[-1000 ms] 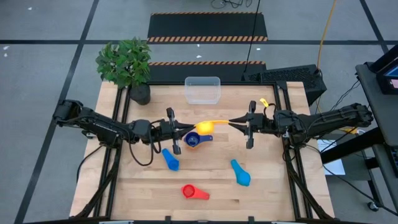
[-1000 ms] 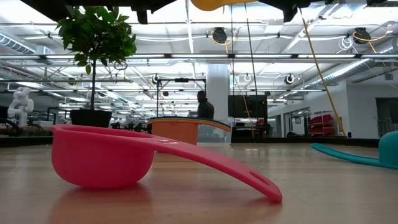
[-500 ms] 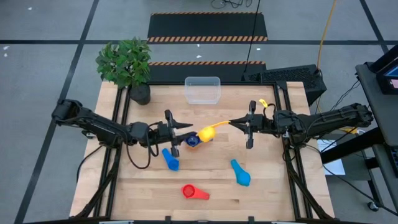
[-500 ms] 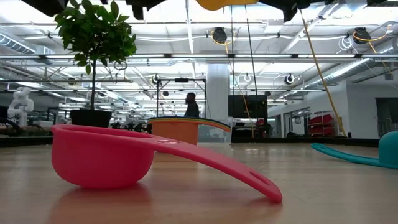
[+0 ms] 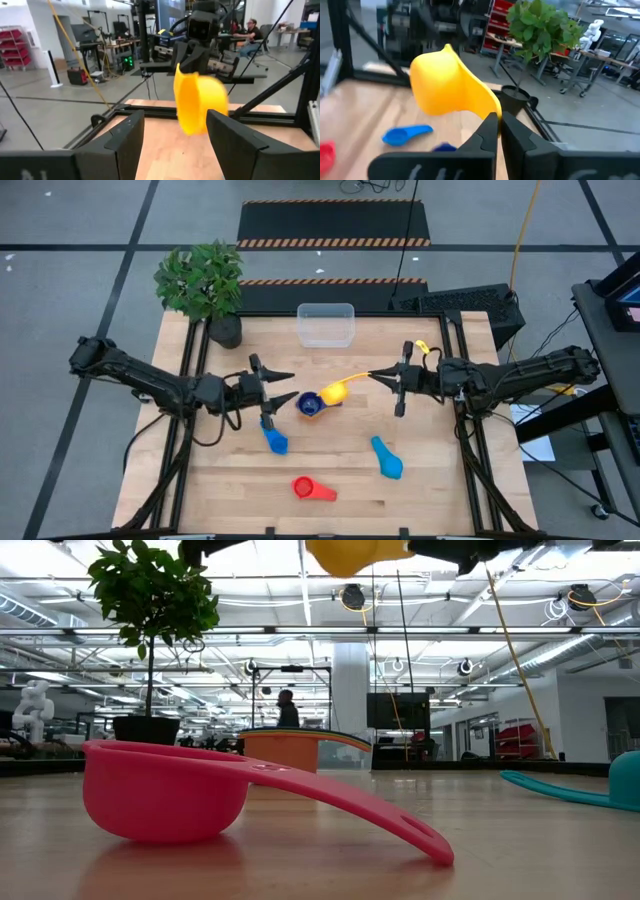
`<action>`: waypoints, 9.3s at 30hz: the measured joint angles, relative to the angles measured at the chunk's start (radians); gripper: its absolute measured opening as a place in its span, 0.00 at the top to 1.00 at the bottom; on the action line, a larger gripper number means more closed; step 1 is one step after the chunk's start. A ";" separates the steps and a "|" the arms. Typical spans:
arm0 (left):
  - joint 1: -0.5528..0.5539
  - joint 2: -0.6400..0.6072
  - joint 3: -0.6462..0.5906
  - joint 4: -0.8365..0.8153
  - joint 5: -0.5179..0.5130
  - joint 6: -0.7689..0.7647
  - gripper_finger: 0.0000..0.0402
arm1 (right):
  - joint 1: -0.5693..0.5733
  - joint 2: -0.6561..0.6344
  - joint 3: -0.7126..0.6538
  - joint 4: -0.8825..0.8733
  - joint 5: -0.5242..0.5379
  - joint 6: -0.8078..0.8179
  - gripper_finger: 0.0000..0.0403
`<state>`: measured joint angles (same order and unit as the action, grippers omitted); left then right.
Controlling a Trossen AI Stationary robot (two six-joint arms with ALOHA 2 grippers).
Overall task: Nest measuring cups in basket
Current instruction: Stack the yellow measuring cup on top of the dark blue measuring cup, then stack the light blue measuring cup on top of the yellow measuring cup
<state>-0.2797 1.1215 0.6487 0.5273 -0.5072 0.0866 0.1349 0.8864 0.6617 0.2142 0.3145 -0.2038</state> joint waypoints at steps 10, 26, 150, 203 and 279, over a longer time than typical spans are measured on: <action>0.000 -0.055 0.000 -0.084 -0.002 -0.093 0.46 | 0.000 0.003 -0.158 0.284 -0.003 -0.173 1.00; 0.046 -0.057 0.000 -0.060 -0.001 -0.070 0.46 | 0.059 0.184 -0.171 0.352 -0.021 -0.400 1.00; -0.008 -0.056 -0.002 -0.089 0.012 -0.140 0.46 | -0.127 0.328 -0.125 0.241 -0.216 -0.329 0.78; -0.333 0.402 0.391 -0.209 -0.045 -0.162 0.46 | 0.398 0.220 -0.099 0.138 0.123 0.614 0.79; -0.164 0.425 0.390 -0.315 0.017 -0.065 0.46 | -0.057 0.483 -0.334 0.186 -0.658 0.561 0.47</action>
<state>-0.4438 1.5467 1.0389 0.2118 -0.4899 0.0216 0.0778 1.3689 0.3279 0.4004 -0.3436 0.3572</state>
